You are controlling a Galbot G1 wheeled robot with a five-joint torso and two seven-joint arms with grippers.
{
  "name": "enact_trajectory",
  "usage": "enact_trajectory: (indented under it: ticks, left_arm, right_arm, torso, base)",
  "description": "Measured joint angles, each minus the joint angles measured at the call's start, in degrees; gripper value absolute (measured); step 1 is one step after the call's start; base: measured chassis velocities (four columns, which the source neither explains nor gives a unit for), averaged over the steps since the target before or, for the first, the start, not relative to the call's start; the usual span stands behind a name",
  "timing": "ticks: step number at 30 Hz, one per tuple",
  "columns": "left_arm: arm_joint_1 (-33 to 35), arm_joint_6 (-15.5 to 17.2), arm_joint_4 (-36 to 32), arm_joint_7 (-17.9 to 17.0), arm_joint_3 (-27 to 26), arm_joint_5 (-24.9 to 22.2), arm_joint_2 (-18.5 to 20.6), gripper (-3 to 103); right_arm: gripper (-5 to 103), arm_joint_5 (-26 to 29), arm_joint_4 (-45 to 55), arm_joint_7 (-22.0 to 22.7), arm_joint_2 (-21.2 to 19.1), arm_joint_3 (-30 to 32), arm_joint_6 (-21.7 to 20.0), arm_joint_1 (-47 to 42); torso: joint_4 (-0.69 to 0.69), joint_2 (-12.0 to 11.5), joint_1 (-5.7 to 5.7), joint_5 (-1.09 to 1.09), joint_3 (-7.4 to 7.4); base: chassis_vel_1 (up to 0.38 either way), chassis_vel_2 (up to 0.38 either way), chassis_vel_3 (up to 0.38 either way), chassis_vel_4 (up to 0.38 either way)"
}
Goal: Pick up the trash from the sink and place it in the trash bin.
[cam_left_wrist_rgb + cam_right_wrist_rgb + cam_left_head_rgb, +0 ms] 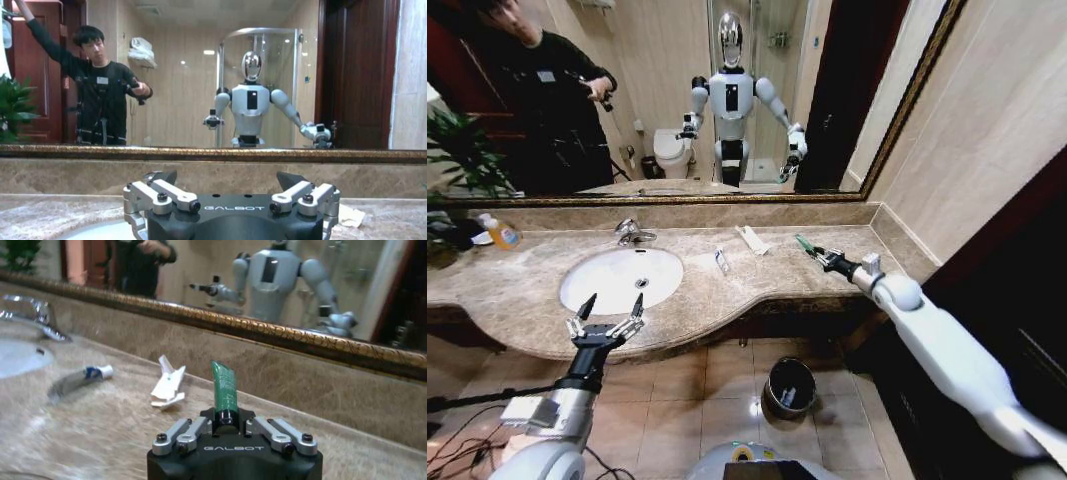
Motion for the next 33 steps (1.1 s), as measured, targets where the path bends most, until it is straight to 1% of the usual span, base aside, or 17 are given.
enact_trajectory:
  ticks: [1,2,3,4,6,7,9,13,14,15,17,18,20,21,24,27,33]
  left_arm:
    - [0.0,0.0,-0.01,-0.01,0.0,0.0,0.0,100]
    - [0.0,0.0,0.0,0.01,0.0,0.0,0.0,100]
    - [0.0,0.0,0.0,0.01,0.0,0.0,0.0,100]
    - [0.0,0.0,0.0,-0.01,0.0,0.0,0.01,100]
    - [0.0,0.0,0.0,-0.02,0.0,0.0,0.0,100]
    - [0.0,0.0,0.0,-0.02,0.0,0.0,0.0,100]
    - [0.0,0.0,0.0,0.0,0.0,0.0,0.0,100]
    - [0.0,0.0,0.0,-0.01,0.0,0.0,0.0,100]
    - [0.0,0.0,0.0,-0.01,0.0,0.0,0.0,100]
    - [0.0,0.0,0.0,-0.01,0.0,0.0,0.0,100]
    - [0.0,0.0,0.0,-0.01,0.0,0.0,0.0,100]
    - [0.0,0.0,0.0,-0.01,0.0,0.0,0.0,100]
    - [0.0,0.0,0.0,-0.01,0.0,0.0,0.0,100]
    - [0.0,0.0,0.0,-0.01,0.0,0.0,0.0,100]
    - [0.0,0.0,0.0,-0.02,0.0,0.0,0.0,100]
    - [0.0,0.0,0.0,-0.01,0.0,0.0,0.0,100]
    - [0.0,0.0,0.0,-0.02,0.0,0.0,0.0,100]
  right_arm:
    - [20,0.2,2.16,1.95,0.42,1.04,-0.26,-2.16]
    - [20,0.22,6.82,6.02,1.47,3.46,-1.17,-6.49]
    - [20,0.22,6.82,6.02,1.47,3.46,-1.17,-6.49]
    - [20,0.21,9.94,8.37,2.26,4.82,-1.72,-9.28]
    - [20,-0.06,14.9,11.49,4.22,6.9,-2.51,-14.92]
    - [20,-0.06,14.9,11.49,4.22,6.9,-2.51,-14.92]
    - [20,-1.99,18.57,13.32,7.22,8.54,-1.96,-21.45]
    - [20,-6.01,19.98,12.89,12.24,9.76,0.59,-27.84]
    - [20,-7.26,19.89,10.98,14.21,10.48,1.9,-29.99]
    - [20,-7.26,19.89,10.98,14.21,10.48,1.9,-29.99]
    - [20,-8.94,18.96,4.8,17.43,12.34,3.35,-33.63]
    - [20,-8.94,18.96,4.8,17.43,12.34,3.35,-33.63]
    - [20,-10.93,16.87,1.3,19.93,12.77,7.1,-36.84]
    - [20,-10.93,16.87,1.3,19.93,12.77,7.1,-36.84]
    - [20,-13.24,12.59,0.91,22.53,11.87,10.69,-38.65]
    - [20,-14.36,9.45,1.23,23.66,11.37,11.79,-38.04]
    - [20,-14.89,1.95,2.43,26.05,10.94,10.58,-34.49]
  torso:
    - [0.0,0.0,0.0,0.02,0.0]
    - [-0.01,0.0,0.0,0.01,0.0]
    - [-0.01,0.0,0.0,0.01,0.0]
    - [-0.01,0.0,0.0,-0.04,-0.01]
    - [0.0,0.0,0.0,-0.01,-0.01]
    - [0.0,0.0,0.0,-0.01,-0.01]
    - [-0.01,0.0,-0.01,-0.01,-0.01]
    - [-0.01,0.0,-0.01,0.0,-0.01]
    - [-0.01,0.0,0.0,0.01,-0.01]
    - [-0.01,0.0,0.0,0.01,-0.01]
    - [-0.01,0.01,0.0,-0.02,0.0]
    - [-0.01,0.01,0.0,-0.02,0.0]
    - [-0.01,0.01,-0.01,-0.01,0.0]
    - [-0.01,0.01,-0.01,-0.01,0.0]
    - [-0.01,0.01,-0.01,-0.01,0.0]
    - [-0.01,0.01,-0.01,0.0,0.0]
    - [0.0,0.0,0.0,0.0,0.0]
  base:
    - [0.0,0.0,0.0,0.0]
    - [0.0,0.0,0.0,0.0]
    - [0.0,0.0,0.0,0.0]
    - [0.0,0.0,0.0,0.0]
    - [0.0,0.0,0.0,0.0]
    - [0.0,0.0,0.0,0.0]
    - [0.0,0.0,0.0,0.0]
    - [0.0,0.0,0.0,0.0]
    - [0.0,0.0,0.0,0.0]
    - [0.0,0.0,0.0,0.0]
    - [0.0,0.0,0.0,0.0]
    - [0.0,0.0,0.0,0.0]
    - [0.0,0.0,0.0,0.0]
    - [0.0,0.0,0.0,0.0]
    - [0.0,0.0,0.0,0.0]
    - [0.0,0.0,0.0,0.0]
    - [0.0,0.0,0.0,0.0]
